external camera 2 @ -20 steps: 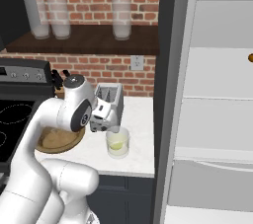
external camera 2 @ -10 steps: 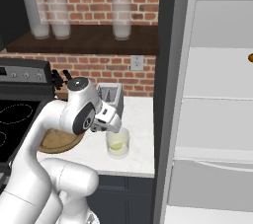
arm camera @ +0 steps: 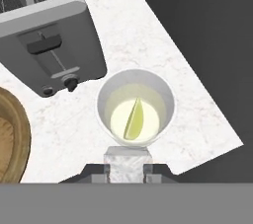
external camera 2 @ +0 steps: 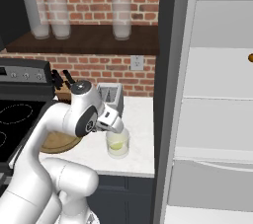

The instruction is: Grab a lemon wedge from the fridge and one ice cube from the ice bowl, and put them in the glass of lemonade.

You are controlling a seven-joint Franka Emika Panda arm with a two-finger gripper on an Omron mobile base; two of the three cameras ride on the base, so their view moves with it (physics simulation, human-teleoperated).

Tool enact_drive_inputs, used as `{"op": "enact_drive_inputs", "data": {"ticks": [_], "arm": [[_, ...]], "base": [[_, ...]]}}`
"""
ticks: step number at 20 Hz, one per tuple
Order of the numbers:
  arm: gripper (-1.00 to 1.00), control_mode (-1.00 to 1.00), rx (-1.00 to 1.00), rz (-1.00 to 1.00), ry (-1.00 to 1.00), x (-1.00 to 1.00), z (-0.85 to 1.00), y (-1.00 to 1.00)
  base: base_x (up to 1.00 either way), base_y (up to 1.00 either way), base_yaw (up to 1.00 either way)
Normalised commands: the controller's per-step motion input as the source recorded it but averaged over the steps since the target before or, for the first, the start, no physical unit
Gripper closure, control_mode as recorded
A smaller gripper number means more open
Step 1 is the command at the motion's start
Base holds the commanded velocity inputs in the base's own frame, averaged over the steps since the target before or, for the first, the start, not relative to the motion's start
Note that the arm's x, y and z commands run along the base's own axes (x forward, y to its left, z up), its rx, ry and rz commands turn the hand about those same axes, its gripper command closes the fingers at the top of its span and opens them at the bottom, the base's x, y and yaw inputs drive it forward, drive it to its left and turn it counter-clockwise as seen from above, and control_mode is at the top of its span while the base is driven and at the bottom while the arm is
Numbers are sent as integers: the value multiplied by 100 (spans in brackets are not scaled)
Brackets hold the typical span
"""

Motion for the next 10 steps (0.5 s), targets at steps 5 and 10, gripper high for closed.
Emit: {"op": "enact_drive_inputs", "data": {"ticks": [5, 10], "arm": [[100, -100, 0, 0, -1, 1, -10, -6], [100, -100, 0, 0, -1, 0, -9, 0]], "base": [[0, 0, 0], [0, 0, 0]]}}
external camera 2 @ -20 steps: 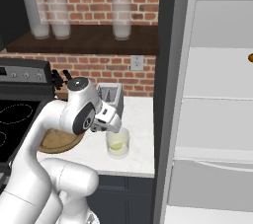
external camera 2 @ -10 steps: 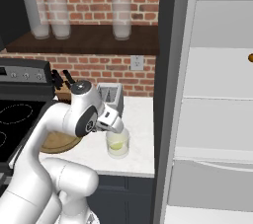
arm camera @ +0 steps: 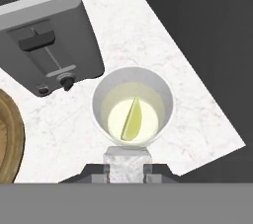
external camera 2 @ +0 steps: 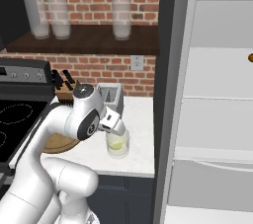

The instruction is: Grab a lemon wedge from the fridge and one ice cube from the ice bowl, and put them in the glass of lemonade.

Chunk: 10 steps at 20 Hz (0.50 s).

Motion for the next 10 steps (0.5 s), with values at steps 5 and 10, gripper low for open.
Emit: {"op": "enact_drive_inputs", "data": {"ticks": [5, 10], "arm": [[100, -100, 0, 0, -1, 0, -2, 0], [100, -100, 0, 0, 0, 2, 0, -5]], "base": [[0, 0, 0], [0, 0, 0]]}}
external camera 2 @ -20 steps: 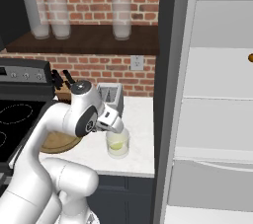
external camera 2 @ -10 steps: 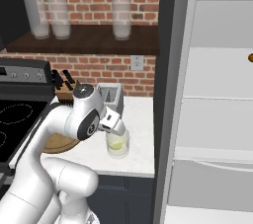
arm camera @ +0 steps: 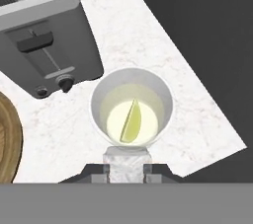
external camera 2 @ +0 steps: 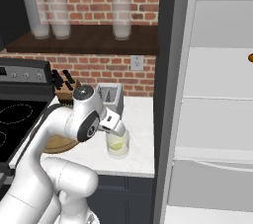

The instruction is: Grab a lemon wedge from the fridge and one ice cube from the ice bowl, and put them in the glass of lemonade.

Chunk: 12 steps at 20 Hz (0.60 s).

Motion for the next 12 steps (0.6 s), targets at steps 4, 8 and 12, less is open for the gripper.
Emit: {"op": "enact_drive_inputs", "data": {"ticks": [4, 8, 12], "arm": [[100, -100, 0, 0, 2, 38, 0, -16], [100, -100, 0, 0, 0, 28, -9, -4], [100, -100, 0, 0, 0, 23, -13, 0]], "base": [[0, 0, 0], [0, 0, 0], [0, 0, 0]]}}
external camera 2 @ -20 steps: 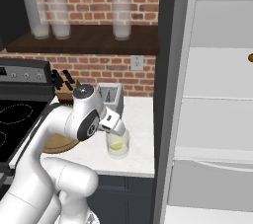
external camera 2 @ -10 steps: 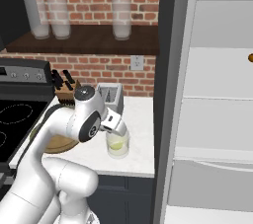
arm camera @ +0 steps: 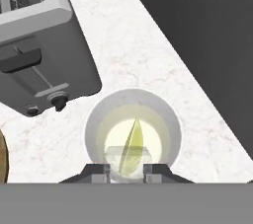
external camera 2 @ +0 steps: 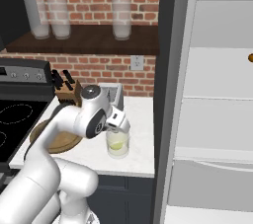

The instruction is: Grab a lemon wedge from the fridge and one ice cube from the ice bowl, and put them in the glass of lemonade.

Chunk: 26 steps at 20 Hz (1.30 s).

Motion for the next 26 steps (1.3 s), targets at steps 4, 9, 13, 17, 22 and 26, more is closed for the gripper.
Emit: {"op": "enact_drive_inputs", "data": {"ticks": [4, 9, 13, 17, 22, 26], "arm": [[100, -100, 0, 0, 1, 25, -15, 0], [100, -100, 0, 0, 3, 8, -23, 0], [100, -100, 0, -2, 9, 0, -13, 0], [100, -100, 0, -1, 9, 0, -2, 0], [100, -100, 0, 0, 2, 0, 1, 0], [100, -100, 0, 0, 0, 0, 9, 0]], "base": [[0, 0, 0], [0, 0, 0], [0, 0, 0], [0, 0, 0], [0, 0, 0], [0, 0, 0]]}}
